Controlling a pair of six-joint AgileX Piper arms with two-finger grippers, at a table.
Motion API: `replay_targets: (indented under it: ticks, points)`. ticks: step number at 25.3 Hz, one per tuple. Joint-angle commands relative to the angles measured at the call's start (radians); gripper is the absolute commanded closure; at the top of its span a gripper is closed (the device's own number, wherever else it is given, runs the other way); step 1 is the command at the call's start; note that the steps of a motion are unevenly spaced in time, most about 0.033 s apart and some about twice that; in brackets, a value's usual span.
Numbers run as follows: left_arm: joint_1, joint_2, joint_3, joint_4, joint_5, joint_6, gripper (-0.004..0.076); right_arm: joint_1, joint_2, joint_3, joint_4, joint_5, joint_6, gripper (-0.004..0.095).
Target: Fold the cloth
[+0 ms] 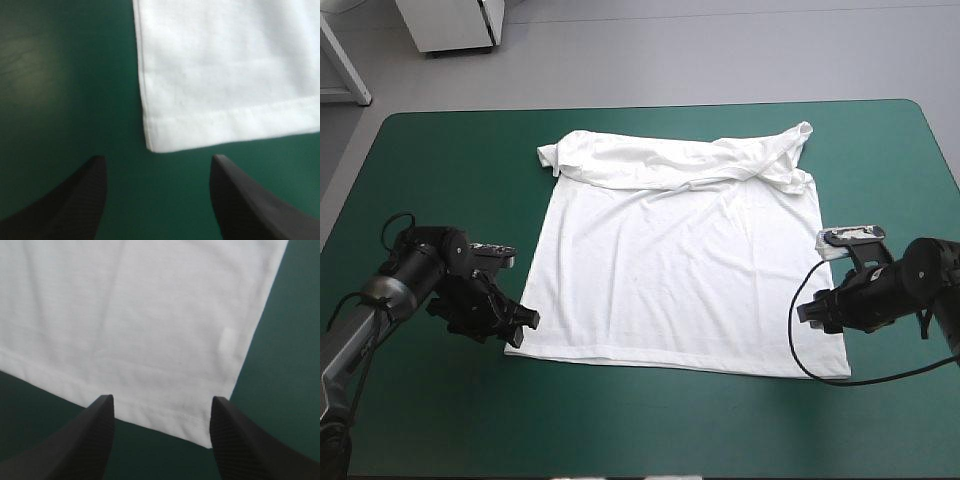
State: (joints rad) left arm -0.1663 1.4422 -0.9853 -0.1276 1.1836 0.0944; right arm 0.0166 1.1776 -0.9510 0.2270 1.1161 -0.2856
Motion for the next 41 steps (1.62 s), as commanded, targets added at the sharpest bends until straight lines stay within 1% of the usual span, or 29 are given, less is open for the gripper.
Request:
replay_targets:
  ticks: [1, 2, 6, 9, 10, 12, 13, 15, 16, 17, 21, 24, 28, 33, 36, 39, 41]
  points:
    - [-0.004, 0.030, -0.021, -0.032, -0.029, -0.003, 0.0286, 0.024, -0.023, -0.003, -0.073, -0.031, 0.027, 0.0373]
    - [-0.004, 0.053, -0.021, -0.032, -0.042, -0.003, 0.0286, 0.040, -0.023, 0.008, -0.109, -0.038, 0.044, 0.0373]
    - [-0.006, 0.094, -0.021, -0.060, -0.072, -0.003, 0.0289, 0.060, -0.021, 0.012, -0.139, -0.046, 0.079, 0.0373]
    - [-0.040, 0.148, -0.021, -0.065, -0.077, 0.012, 0.0367, 0.060, -0.021, 0.012, -0.153, -0.041, 0.088, 0.0373]
    - [-0.051, 0.165, -0.021, -0.067, -0.085, 0.012, 0.0390, 0.060, -0.018, 0.012, -0.182, -0.042, 0.106, 0.0373]
    - [-0.073, 0.189, -0.021, -0.071, -0.093, 0.012, 0.0463, 0.060, 0.000, 0.030, -0.274, -0.039, 0.164, 0.0373]
    - [-0.084, 0.194, -0.021, -0.071, -0.096, 0.012, 0.0519, 0.060, 0.011, 0.050, -0.300, -0.039, 0.180, 0.0373]
    - [-0.103, 0.196, -0.021, -0.069, -0.115, 0.016, 0.0657, 0.060, 0.024, 0.091, -0.302, -0.064, 0.191, 0.0373]
    - [-0.105, 0.196, -0.021, -0.071, -0.117, 0.020, 0.0706, 0.060, 0.025, 0.102, -0.302, -0.066, 0.191, 0.0373]
    - [-0.112, 0.196, -0.021, -0.069, -0.120, 0.023, 0.0732, 0.060, 0.028, 0.111, -0.302, -0.066, 0.191, 0.0373]
    - [-0.112, 0.196, -0.021, -0.074, -0.120, 0.036, 0.0733, 0.060, 0.030, 0.142, -0.293, -0.073, 0.198, 0.0373]
    - [-0.112, 0.196, -0.021, -0.074, -0.118, 0.036, 0.0733, 0.060, 0.037, 0.169, -0.262, -0.089, 0.198, 0.0374]
    - [-0.112, 0.188, -0.021, -0.078, -0.119, 0.038, 0.0733, 0.060, 0.074, 0.189, -0.219, -0.091, 0.176, 0.0373]
    - [-0.112, 0.186, -0.027, -0.078, -0.114, 0.040, 0.0733, 0.060, 0.125, 0.189, -0.193, -0.103, 0.175, 0.0380]
    - [-0.112, 0.186, -0.030, -0.081, -0.114, 0.040, 0.0733, 0.060, 0.154, 0.189, -0.172, -0.107, 0.167, 0.0459]
    - [-0.112, 0.186, -0.030, -0.081, -0.113, 0.040, 0.0733, 0.060, 0.182, 0.189, -0.133, -0.115, 0.132, 0.0596]
    - [-0.112, 0.186, -0.032, -0.081, -0.114, 0.040, 0.0733, 0.060, 0.202, 0.189, -0.102, -0.129, 0.115, 0.0711]
